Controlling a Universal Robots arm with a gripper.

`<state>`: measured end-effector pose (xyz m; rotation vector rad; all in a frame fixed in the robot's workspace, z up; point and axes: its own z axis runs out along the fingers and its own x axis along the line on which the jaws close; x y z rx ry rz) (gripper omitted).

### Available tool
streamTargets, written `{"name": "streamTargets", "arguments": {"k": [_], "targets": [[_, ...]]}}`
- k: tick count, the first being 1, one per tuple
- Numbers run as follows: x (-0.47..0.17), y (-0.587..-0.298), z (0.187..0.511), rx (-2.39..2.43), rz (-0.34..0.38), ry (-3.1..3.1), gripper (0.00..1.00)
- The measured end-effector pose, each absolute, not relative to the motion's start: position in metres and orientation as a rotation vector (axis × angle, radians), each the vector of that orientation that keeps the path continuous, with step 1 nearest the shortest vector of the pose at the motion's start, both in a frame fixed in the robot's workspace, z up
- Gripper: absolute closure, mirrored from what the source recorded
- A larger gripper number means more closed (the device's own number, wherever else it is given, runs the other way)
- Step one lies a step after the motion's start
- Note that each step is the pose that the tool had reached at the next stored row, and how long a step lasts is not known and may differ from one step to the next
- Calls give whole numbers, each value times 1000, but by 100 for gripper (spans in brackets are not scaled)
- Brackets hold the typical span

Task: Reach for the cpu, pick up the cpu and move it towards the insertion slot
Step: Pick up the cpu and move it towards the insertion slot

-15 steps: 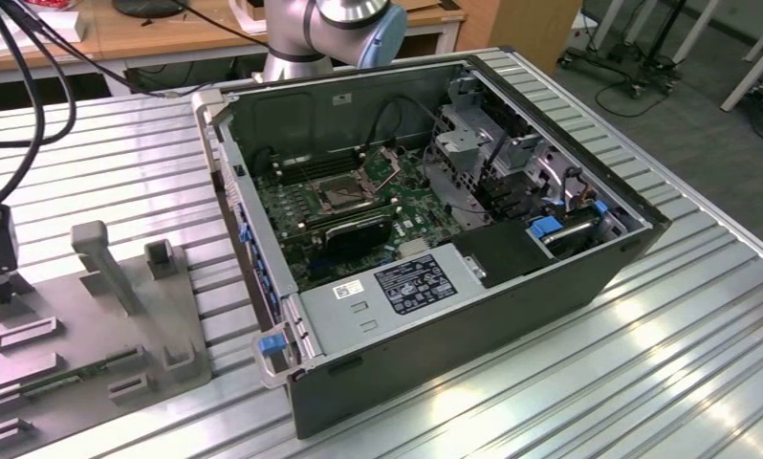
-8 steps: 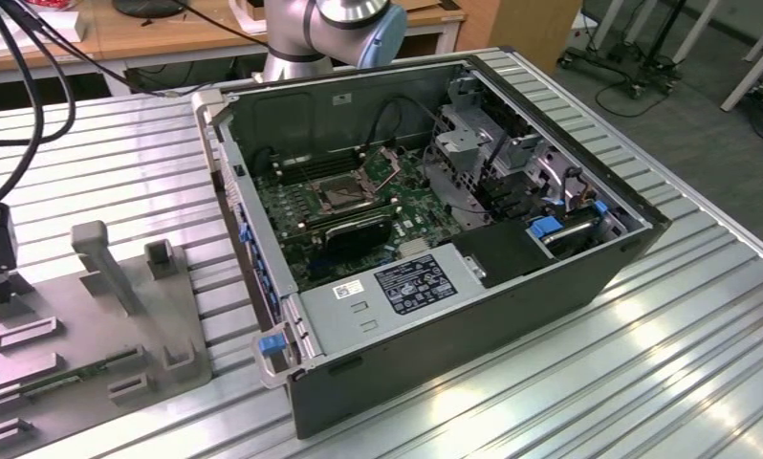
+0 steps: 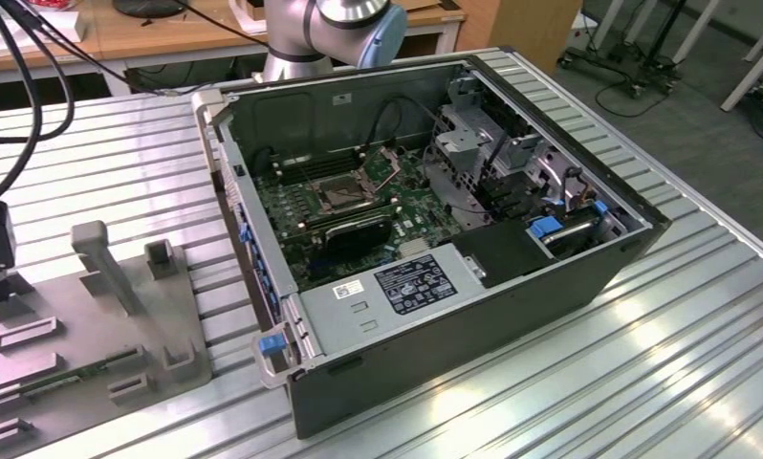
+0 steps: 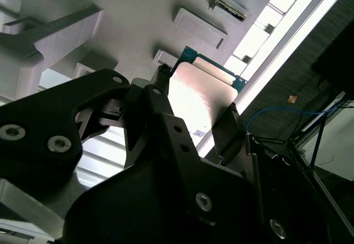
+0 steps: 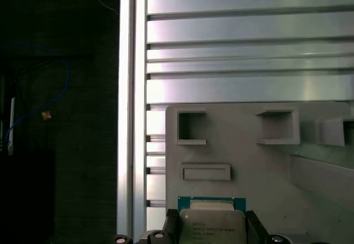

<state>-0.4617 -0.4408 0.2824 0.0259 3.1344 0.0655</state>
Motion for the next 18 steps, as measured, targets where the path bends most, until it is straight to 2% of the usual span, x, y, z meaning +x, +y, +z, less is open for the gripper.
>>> {"name": "streamTargets", "arguments": {"k": [18], "targets": [[-462, -441, 290, 26, 65, 3135, 45]]}}
